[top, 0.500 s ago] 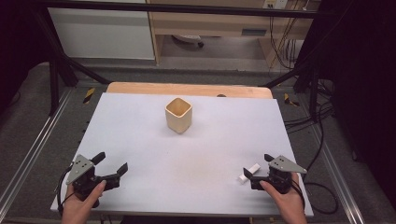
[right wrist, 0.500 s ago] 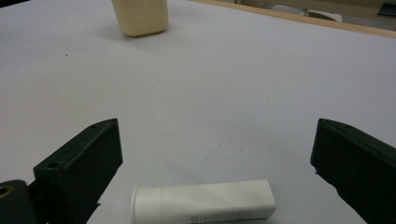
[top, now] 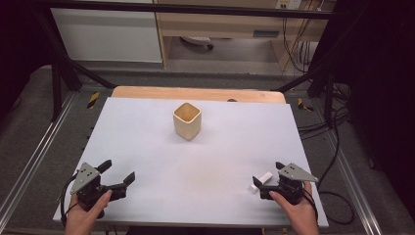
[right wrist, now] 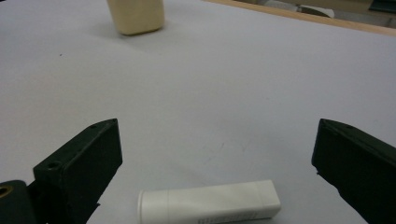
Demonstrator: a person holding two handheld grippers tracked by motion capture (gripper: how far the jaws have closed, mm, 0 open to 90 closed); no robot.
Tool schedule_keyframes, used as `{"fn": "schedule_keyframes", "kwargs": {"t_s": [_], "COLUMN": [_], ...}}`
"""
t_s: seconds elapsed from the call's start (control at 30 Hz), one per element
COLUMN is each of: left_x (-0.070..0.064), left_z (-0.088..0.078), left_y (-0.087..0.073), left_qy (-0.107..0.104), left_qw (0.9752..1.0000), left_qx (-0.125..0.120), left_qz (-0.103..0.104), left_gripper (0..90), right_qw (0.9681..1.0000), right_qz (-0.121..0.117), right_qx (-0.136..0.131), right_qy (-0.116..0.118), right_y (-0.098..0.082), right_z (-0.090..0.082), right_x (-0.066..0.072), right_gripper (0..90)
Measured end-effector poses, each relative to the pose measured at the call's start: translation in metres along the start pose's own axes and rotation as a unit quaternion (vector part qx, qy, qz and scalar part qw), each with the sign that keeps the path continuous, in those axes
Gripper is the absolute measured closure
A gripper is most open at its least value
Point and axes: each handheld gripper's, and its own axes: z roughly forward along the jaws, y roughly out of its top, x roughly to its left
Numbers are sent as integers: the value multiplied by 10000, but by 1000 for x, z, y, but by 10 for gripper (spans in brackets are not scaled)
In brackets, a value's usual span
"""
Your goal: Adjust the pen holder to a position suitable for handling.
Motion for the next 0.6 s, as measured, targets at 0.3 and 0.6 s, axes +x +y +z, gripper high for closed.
{"fn": "schedule_keyframes", "kwargs": {"t_s": [0.3, 0.6], "left_x": [0, 0], "left_z": [0, 0], "left_y": [0, 0], "left_qy": [-9, 4], "left_qw": [10000, 10000], "left_qx": [31, 82], "left_qz": [-6, -12], "left_gripper": [41, 41], "right_qw": [9993, 9961], "right_qz": [-159, -285], "right_qx": [271, 747], "right_qy": [195, 384], "right_y": [-4, -11], "right_z": [6, 13], "right_x": [5, 7], "right_gripper": [20, 22]}}
